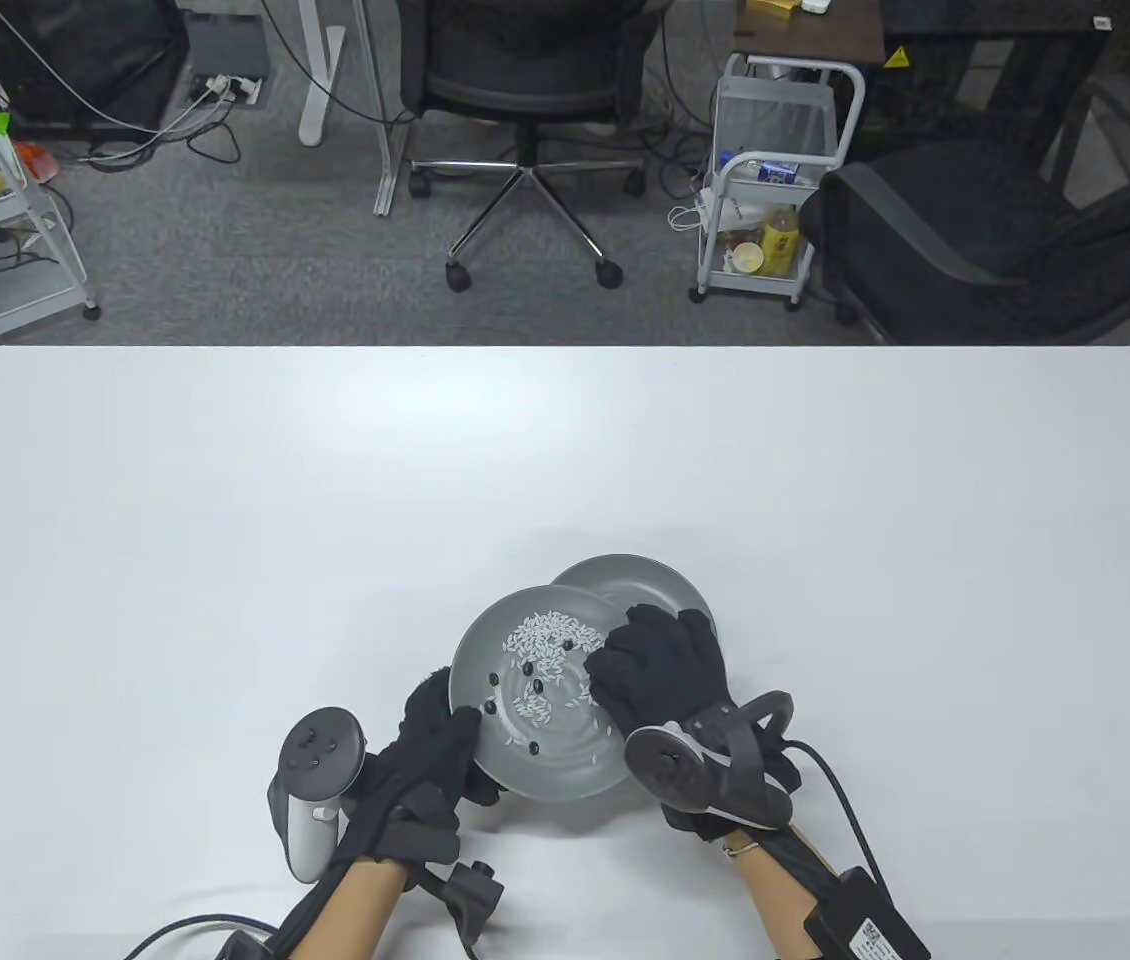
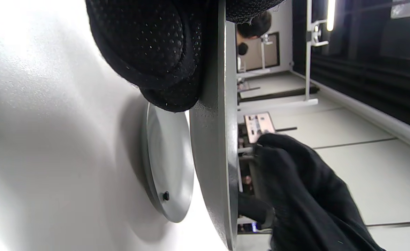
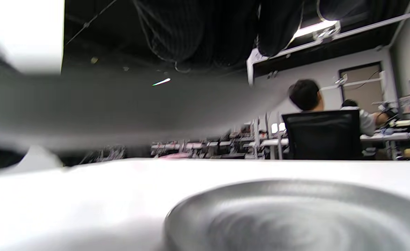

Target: Pick coffee beans with hand pinch into plate

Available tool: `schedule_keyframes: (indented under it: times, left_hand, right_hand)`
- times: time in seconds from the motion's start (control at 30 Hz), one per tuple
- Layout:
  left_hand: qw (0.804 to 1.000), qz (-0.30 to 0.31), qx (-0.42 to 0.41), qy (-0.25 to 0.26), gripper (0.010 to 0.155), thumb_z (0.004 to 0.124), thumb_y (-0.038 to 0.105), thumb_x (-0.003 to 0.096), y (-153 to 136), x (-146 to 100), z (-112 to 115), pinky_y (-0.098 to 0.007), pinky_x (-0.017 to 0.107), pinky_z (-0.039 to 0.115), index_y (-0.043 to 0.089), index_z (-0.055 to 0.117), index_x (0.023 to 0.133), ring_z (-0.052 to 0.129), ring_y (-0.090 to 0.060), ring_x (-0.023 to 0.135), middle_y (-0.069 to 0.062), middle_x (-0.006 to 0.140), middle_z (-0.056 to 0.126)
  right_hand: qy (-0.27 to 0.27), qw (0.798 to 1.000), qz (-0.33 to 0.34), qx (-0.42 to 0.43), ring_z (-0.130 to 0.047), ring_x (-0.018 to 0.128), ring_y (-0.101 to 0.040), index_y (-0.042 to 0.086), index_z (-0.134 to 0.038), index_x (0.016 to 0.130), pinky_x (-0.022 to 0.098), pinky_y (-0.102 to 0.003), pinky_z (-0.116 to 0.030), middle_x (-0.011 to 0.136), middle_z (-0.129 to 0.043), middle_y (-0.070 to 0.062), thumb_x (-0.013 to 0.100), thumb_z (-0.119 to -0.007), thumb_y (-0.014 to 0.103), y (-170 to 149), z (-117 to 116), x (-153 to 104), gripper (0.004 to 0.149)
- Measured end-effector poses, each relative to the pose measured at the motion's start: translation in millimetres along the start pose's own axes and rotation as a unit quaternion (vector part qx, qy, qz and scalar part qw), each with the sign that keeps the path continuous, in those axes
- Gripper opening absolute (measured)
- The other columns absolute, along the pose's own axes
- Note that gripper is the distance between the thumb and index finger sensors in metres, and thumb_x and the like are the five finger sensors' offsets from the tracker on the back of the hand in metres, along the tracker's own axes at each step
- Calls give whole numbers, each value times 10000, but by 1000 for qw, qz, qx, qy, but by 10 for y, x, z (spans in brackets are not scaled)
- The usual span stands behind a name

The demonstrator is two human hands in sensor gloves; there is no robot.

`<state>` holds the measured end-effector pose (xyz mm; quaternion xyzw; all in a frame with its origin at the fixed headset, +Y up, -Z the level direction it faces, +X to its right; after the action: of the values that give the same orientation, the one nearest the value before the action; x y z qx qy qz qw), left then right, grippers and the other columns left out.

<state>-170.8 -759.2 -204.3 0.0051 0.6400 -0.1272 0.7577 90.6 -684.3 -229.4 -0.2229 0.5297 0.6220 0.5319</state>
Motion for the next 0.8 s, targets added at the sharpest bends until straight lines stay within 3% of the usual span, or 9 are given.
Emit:
schedule_keyframes:
  times: [0.13,0.23,0.4,0.57,0.6,0.7,0.73,0.8]
  left_hand:
    - [1000,-6,-6,3,594,594,247,660,-14,4,-12,-347,379,882,8,286,1108,959,-278,576,-216,1012,682]
    - [1000,-5,-11,6,593,592,249,660,-14,3,-21,-344,381,882,12,285,1108,959,-275,579,-212,1013,682]
    - [1000,-7,-15,6,593,591,249,661,-16,3,-26,-344,384,883,11,281,1108,958,-277,581,-213,1016,678]
    - [1000,-7,-16,6,593,590,251,661,-17,5,-29,-343,384,883,11,281,1107,958,-274,583,-212,1015,679]
    - [1000,-6,-16,7,594,590,251,661,-16,4,-32,-342,384,884,11,281,1107,958,-275,582,-211,1015,679]
    - [1000,-5,-17,8,593,589,251,661,-16,6,-34,-339,385,885,11,280,1107,959,-272,583,-210,1016,679]
    - [1000,-5,-18,7,593,588,251,661,-18,8,-33,-338,385,885,10,280,1107,960,-272,582,-210,1016,678]
    - [1000,-6,-17,7,594,589,252,661,-21,8,-31,-339,384,886,9,280,1107,960,-274,581,-212,1015,678]
  right_hand:
    - [3,998,-66,-23,-646,1038,-375,254,-750,938,755,-624,-493,1015,-717,-34,662,-688,405,-292,5,1,321]
    - [82,990,-101,-51,-653,1030,-387,241,-765,933,751,-628,-497,1010,-726,-46,658,-700,395,-518,-285,-46,321]
    - [162,976,-103,-100,-666,1035,-372,259,-780,922,756,-623,-505,1010,-740,-30,649,-707,400,-562,-605,-86,316]
    - [195,971,-115,-81,-652,1051,-388,248,-763,964,757,-635,-482,1057,-722,-48,670,-670,395,-569,-565,-65,342]
    - [187,973,-121,-61,-636,1056,-398,234,-745,988,757,-639,-473,1077,-702,-66,678,-653,394,-570,-507,-59,361]
    - [86,989,-115,21,-615,1046,-431,202,-706,1032,748,-640,-472,1102,-665,-118,688,-631,392,-482,-241,-27,399]
    - [50,993,-92,51,-604,1048,-432,206,-694,1038,749,-640,-466,1107,-653,-121,690,-630,395,-371,-126,-18,402]
    - [38,996,-36,70,-579,1077,-404,271,-680,1040,765,-640,-441,1127,-635,-91,683,-635,427,-153,-33,-21,392]
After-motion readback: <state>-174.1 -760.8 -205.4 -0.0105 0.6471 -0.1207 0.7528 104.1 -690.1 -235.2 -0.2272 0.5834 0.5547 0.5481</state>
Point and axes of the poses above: the tracker on the back of each hand, its own y axis roughly to the thumb side, its own x axis roughly from the wrist to the fingertips, z = x × y, the point moved 1 cm from there along x, roughly from the wrist to the fingertips
